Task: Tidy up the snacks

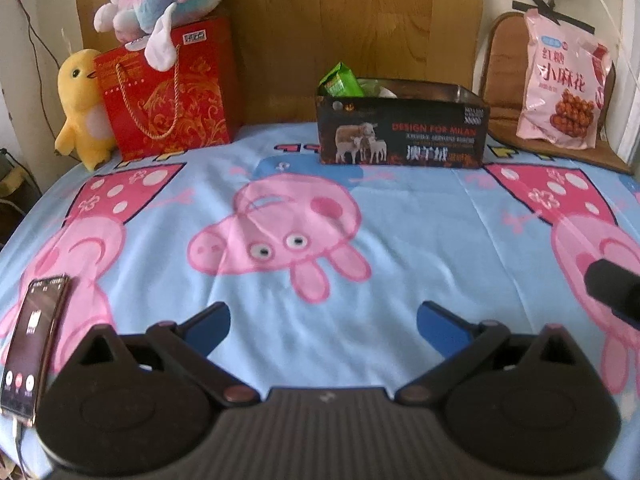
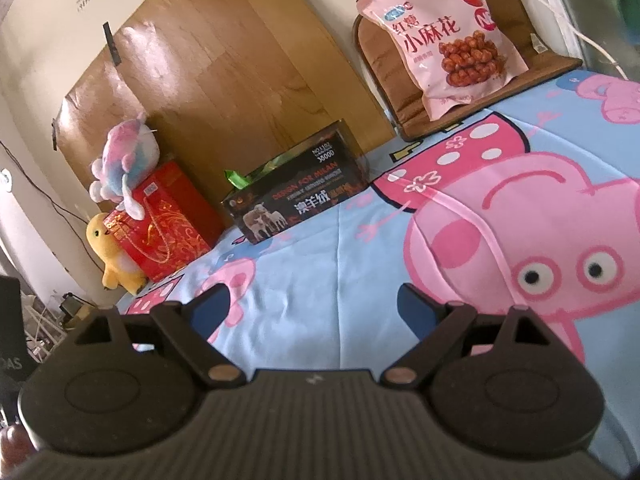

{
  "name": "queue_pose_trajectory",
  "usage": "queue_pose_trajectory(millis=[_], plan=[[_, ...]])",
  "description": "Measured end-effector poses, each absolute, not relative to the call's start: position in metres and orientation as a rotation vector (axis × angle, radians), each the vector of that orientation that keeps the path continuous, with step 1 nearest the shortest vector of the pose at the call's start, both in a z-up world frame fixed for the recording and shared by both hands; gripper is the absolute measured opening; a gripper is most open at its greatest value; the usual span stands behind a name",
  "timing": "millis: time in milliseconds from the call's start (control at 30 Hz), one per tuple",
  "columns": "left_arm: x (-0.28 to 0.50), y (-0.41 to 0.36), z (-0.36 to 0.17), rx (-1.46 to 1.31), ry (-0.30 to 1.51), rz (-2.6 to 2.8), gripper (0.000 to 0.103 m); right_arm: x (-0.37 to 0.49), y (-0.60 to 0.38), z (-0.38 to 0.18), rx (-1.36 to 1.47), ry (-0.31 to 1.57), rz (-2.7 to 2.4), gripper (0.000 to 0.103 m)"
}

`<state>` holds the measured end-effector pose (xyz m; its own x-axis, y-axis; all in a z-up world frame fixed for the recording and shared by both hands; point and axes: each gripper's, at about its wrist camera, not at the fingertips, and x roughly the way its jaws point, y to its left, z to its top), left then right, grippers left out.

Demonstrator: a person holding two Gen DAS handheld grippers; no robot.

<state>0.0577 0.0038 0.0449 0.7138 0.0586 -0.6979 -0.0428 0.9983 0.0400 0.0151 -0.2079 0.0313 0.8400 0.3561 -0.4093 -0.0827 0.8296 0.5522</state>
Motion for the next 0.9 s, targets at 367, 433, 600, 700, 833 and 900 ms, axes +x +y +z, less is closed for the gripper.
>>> queue_pose_trajectory(millis=[367, 433, 600, 700, 833, 900], plan=[[0.110, 0.006, 0.053, 0.041, 0.754, 0.084, 0.103, 0.066, -0.197, 0.045, 0.452, 0.496, 0.255, 0.093], [0.118, 0.005, 0.051, 0.049, 0.755, 0.087, 0.103, 0.074, -0.197, 0.041, 0.458, 0.503, 0.254, 0.093], [0.132, 0.007, 0.043, 0.049, 0.765, 0.096, 0.103, 0.089, -0.195, 0.031, 0.454, 0.533, 0.245, 0.093], [0.138, 0.009, 0.041, 0.040, 0.758, 0.098, 0.103, 0.095, -0.194, 0.026, 0.442, 0.546, 0.241, 0.093], [0.140, 0.010, 0.044, 0.036, 0.729, 0.066, 0.103, 0.100, -0.192, 0.024, 0.429, 0.548, 0.241, 0.093], [0.141, 0.011, 0.047, 0.029, 0.716, 0.058, 0.103, 0.102, -0.191, 0.025, 0.419, 0.545, 0.242, 0.093]])
